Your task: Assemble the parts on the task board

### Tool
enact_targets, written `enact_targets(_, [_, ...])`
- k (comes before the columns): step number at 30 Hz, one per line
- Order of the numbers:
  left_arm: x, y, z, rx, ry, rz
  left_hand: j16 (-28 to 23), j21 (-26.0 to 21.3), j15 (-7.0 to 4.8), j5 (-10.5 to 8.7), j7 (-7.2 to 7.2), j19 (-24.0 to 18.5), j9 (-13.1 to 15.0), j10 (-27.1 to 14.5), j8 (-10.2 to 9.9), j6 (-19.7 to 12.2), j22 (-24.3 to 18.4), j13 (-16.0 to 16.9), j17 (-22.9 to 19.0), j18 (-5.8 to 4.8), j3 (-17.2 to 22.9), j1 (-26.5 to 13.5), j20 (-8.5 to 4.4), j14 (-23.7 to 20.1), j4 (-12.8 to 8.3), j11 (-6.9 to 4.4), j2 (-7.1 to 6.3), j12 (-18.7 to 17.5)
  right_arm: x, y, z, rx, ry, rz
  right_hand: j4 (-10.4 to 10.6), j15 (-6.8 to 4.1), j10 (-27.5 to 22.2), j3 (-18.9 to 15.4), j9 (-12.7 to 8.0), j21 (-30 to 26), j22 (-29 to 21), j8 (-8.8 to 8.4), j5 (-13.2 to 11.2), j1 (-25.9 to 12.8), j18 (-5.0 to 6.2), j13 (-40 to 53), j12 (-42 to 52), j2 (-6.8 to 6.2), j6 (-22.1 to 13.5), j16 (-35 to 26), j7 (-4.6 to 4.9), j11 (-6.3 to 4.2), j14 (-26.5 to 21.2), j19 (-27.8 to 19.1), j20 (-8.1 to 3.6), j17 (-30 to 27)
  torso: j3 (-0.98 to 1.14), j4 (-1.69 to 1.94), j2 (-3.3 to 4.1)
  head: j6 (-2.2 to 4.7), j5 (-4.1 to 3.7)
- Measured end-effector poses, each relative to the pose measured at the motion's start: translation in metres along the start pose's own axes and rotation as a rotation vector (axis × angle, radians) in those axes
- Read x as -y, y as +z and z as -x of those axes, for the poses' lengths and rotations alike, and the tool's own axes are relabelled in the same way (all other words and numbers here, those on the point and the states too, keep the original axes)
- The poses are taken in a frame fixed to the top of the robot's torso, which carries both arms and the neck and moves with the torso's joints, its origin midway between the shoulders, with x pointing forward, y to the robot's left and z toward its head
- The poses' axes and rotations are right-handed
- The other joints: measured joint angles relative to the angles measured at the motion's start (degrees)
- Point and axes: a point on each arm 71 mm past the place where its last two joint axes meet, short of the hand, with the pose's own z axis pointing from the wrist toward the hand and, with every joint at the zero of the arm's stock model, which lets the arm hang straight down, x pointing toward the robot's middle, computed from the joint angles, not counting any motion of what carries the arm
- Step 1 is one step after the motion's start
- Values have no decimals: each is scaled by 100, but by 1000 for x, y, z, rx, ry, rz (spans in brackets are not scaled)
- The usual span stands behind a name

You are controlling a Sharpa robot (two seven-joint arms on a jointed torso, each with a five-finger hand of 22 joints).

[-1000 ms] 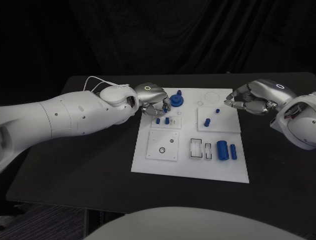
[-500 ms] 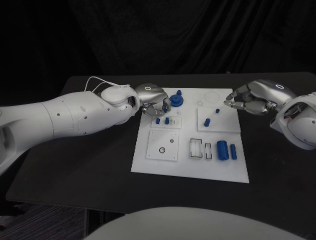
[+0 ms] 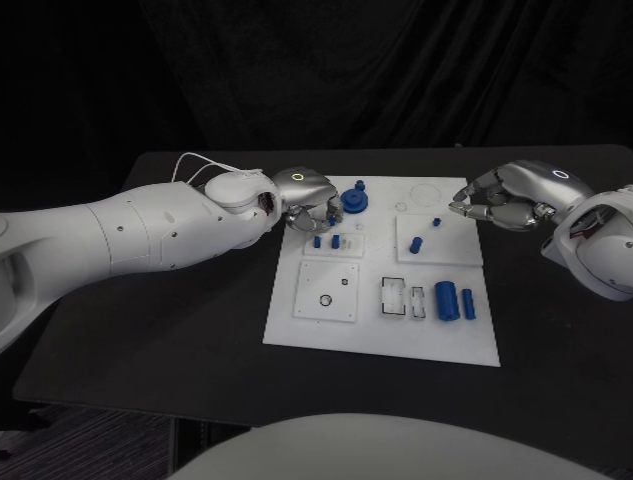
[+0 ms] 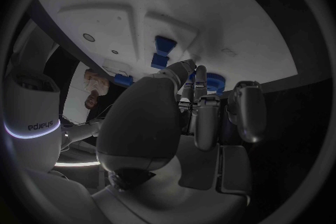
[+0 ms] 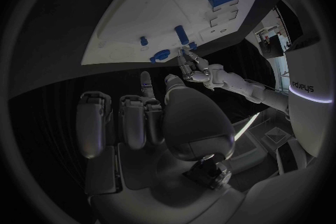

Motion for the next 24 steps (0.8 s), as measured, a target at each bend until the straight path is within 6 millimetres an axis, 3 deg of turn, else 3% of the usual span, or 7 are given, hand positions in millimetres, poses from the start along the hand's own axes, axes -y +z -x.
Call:
enact_targets(6, [0,0,-1,-6,-1,2,-45,-41,0,-34,5,-28,-17,0,-146,-206,0,-48,0,0,25,0,2,0,-24,0,0,-110,0,0,0,-3,0,0,0,0,0,0,0,0,0,0,0,2,0,1,0,2,0,0,0,0,0,0,0,0,-1,1,1,0,0])
enact_targets(11, [-1,0,-2,-9,-2,4,-88,-123,2,-155,-220,-72,-157,-123,-376,-651,0,-154,0,0,48,-35,31,-2,-47,68,-34,-318,0,0,0,-4,0,-1,0,0,0,0,1,0,0,0,0,25,0,2,4,25,0,0,0,0,0,0,0,0,0,3,1,0,2])
enact_targets(17, [-3,-2,-2,-5,0,8,-111,-167,44,-301,-395,-94,-250,-252,-376,-994,0,-226,0,0,80,-107,53,-44,-16,126,-106,-465,0,0,0,-6,0,-2,0,1,0,0,1,0,-1,0,0,32,0,-3,21,32,0,0,0,0,0,0,0,0,0,4,1,0,8])
enact_targets(24, [-8,-7,-1,13,7,18,-141,-234,63,-337,-399,-133,-259,-289,-376,-1013,0,-234,0,1,80,-83,52,-63,-15,122,-130,-489,1,-1,0,-7,0,-5,0,1,0,0,1,0,-1,0,0,32,0,-3,22,32,0,0,0,0,0,0,0,0,0,6,2,0,-2])
